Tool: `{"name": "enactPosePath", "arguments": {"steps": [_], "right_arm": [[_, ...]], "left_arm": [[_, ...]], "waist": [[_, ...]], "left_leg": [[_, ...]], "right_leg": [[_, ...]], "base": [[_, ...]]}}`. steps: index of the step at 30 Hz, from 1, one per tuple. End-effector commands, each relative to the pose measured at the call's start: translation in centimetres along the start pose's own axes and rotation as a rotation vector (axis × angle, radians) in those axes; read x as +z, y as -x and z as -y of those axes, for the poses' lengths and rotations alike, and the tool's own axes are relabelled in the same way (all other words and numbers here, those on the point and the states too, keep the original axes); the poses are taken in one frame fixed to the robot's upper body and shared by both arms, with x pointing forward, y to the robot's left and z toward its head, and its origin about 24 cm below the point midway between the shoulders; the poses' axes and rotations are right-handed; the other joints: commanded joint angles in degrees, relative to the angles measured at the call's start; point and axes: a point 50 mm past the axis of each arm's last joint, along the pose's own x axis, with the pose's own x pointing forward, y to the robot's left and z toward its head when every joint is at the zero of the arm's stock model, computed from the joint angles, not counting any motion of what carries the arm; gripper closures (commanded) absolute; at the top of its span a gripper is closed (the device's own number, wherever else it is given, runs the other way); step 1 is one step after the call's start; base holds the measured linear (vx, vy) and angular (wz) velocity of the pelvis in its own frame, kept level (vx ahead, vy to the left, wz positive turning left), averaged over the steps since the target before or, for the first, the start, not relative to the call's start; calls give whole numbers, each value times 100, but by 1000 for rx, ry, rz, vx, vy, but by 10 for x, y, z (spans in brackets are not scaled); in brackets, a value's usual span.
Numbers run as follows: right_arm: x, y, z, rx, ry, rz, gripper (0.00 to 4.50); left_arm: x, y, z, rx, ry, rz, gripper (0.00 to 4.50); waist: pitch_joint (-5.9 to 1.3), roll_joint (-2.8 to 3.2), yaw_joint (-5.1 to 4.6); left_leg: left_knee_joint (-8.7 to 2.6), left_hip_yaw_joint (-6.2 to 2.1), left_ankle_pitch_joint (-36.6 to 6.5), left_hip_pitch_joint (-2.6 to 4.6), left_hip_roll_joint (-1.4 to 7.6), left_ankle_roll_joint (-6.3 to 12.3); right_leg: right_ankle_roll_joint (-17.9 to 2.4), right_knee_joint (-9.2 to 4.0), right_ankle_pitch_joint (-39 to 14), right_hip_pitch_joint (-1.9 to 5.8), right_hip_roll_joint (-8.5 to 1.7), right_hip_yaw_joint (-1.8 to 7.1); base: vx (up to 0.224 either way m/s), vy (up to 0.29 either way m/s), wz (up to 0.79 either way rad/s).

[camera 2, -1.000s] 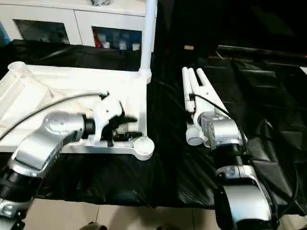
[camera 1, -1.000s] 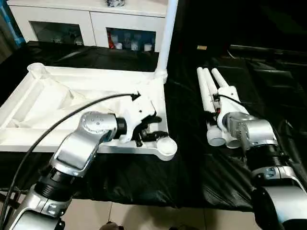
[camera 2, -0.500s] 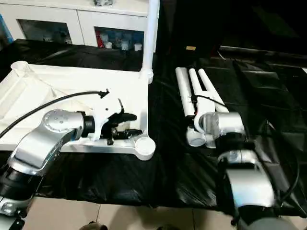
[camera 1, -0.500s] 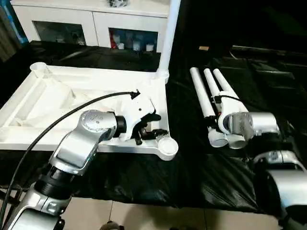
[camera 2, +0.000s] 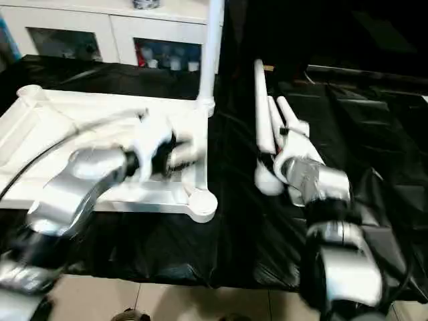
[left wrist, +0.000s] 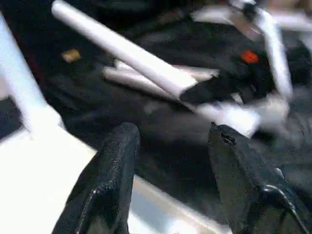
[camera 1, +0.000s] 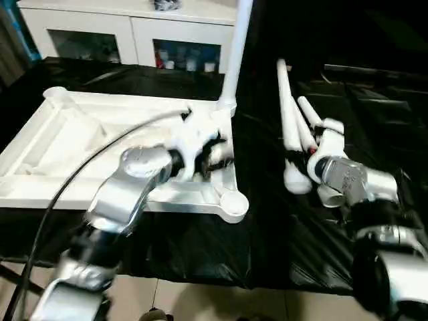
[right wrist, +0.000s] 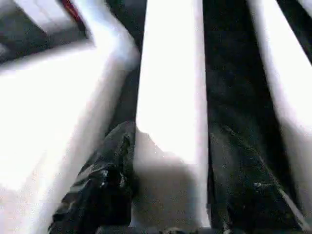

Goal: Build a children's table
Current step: Pick table leg

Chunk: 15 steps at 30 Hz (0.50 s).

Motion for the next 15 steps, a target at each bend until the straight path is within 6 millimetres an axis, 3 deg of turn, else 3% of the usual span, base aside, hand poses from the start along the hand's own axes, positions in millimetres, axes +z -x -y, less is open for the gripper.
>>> {"name": "enactPosePath", "arguments": {"steps": [1, 4, 6, 7, 8, 15], "right_arm": [[13, 17, -6, 138, -50, 155, 263], [12, 25, -10, 200, -73, 195, 264], [11, 46, -28, 388, -84, 259, 264], [11, 46, -28, 388, -84, 259, 264], [9, 60, -41, 523, -71, 270, 264], [-3, 75, -59, 703, -41, 201, 264]], "left_arm": [[11, -6, -4, 32, 99, 60, 194], [15, -10, -3, 27, 155, 83, 194], [28, -17, -2, -22, 302, 173, 194], [28, -17, -2, -22, 302, 173, 194], [39, -21, 3, -95, 410, 232, 194], [54, -30, 18, -231, 594, 293, 194]], "waist": [[-457, 4, 55], [-458, 47, 107], [-438, 46, 142], [-453, 30, 178], [-444, 34, 181], [-411, 32, 196]], "left_leg": [[-334, -66, -801, 51, 143, 105], [-336, -83, -823, 72, 158, 175], [-342, -71, -933, 84, 152, 186], [-341, -87, -932, 82, 165, 208], [-346, -87, -964, 74, 161, 226], [-358, -100, -1139, 61, 155, 153]], "right_leg": [[-1172, -397, -583, 336, -311, 255], [-1245, -404, -622, 317, -316, 241], [-1202, -454, -758, 320, -312, 247], [-1207, -444, -768, 332, -328, 239], [-1213, -463, -858, 327, -325, 231], [-981, -559, -1592, 308, -343, 217]], "base": [[0, 0, 0], [0, 0, 0], [0, 0, 0], [0, 0, 0], [0, 0, 0], [0, 0, 0]]}}
